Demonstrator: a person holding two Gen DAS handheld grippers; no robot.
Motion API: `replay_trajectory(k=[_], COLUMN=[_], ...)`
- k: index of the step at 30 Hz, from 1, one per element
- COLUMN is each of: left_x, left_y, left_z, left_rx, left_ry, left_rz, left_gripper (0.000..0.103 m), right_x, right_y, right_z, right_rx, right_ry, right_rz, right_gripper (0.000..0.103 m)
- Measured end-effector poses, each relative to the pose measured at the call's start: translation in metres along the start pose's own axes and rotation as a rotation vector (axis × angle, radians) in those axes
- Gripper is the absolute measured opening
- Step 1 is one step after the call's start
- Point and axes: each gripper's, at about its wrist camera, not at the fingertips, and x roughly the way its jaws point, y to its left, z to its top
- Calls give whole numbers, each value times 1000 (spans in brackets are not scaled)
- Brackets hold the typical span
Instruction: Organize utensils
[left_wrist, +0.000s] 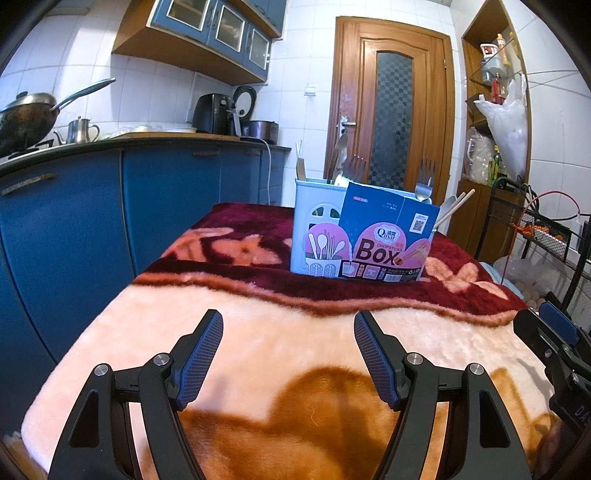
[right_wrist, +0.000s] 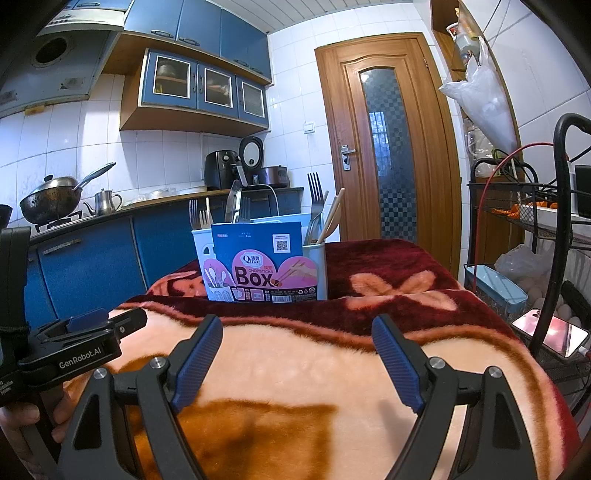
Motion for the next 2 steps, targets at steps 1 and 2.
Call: replay_trajectory(k=[1, 2], left_x=[0, 0], left_y=[0, -1], left_z=[0, 0], left_rx=[0, 0], left_ry=[1, 2], left_rz=[0, 1], left_gripper=[75, 75], right_x=[0, 0], right_y=[0, 0], right_z=[0, 0], right_rx=[0, 1], right_ry=[1, 2], right_rz=[1, 1], right_gripper=[85, 85])
